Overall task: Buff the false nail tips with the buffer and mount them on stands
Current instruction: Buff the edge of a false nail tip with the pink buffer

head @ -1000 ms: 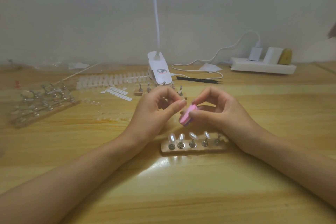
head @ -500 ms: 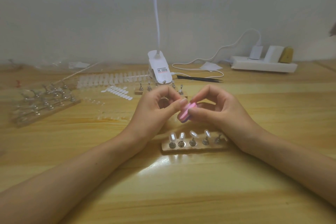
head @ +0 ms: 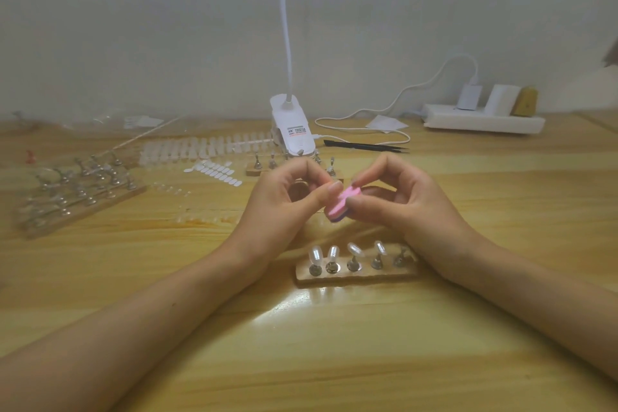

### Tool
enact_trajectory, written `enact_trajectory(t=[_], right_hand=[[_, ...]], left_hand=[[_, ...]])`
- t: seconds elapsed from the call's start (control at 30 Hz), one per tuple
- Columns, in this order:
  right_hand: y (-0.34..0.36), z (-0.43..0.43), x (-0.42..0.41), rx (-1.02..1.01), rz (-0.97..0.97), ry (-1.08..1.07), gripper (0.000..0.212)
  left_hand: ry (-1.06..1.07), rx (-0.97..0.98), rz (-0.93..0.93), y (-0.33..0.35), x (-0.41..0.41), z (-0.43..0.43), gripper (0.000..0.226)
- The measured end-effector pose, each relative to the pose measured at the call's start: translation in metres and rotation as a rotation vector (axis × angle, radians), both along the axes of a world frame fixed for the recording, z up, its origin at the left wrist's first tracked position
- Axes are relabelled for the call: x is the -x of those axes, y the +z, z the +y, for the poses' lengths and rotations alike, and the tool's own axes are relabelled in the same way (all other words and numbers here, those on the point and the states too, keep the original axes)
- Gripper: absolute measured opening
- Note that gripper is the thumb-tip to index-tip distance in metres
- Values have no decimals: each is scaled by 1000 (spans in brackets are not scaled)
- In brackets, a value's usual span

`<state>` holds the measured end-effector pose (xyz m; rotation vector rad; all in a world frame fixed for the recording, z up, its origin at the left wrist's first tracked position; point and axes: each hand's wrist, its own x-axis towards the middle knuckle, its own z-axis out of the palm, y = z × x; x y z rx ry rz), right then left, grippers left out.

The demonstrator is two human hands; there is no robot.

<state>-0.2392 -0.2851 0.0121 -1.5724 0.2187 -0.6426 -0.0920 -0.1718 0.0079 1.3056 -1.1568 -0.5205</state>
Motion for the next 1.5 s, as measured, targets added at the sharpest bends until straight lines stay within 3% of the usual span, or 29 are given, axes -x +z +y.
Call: enact_trajectory(t=[0.1, 0.2, 0.33, 0.43, 0.57, 0.7, 0.83, 0.93, 1.07, 1.17, 1.3, 1.5], right_hand=[[2, -1, 0, 11, -46, -112, 25], [0, 1, 0, 11, 8, -10, 21], [2, -4, 2, 28, -39, -147, 25], [-1, -1, 2, 19, 44, 2, 22], [1, -4, 1, 64, -54, -150, 20], [-1, -5, 0, 46, 16, -17, 20], [1, -9, 0, 69, -43, -146, 24], [0, -6, 0, 56, 13, 10, 21], [2, -8, 0, 87, -69, -149, 22], [0, -6, -1, 93, 12, -6, 20], [1, -8, 0, 126, -78, -146, 20], [-1, -11, -2, 50, -57, -115, 21]], left_hand=[[33, -6, 0, 0, -1, -1, 17], [-9, 7, -7, 0, 0, 0, 16], [14, 7, -18, -1, -1, 0, 17], [-5, 14, -30, -1, -1, -1, 16], [2, 13, -5, -1, -1, -1, 17], [-23, 21, -8, 0, -1, -2, 16], [-9, 12, -16, 0, -1, -1, 16], [-13, 21, -5, -1, -1, -1, 15], [-5, 13, -10, -1, 0, -1, 16], [-15, 12, -14, 0, 1, -2, 15], [-2, 3, -23, 1, 1, -1, 15], [-1, 4, -47, 0, 1, -1, 15]])
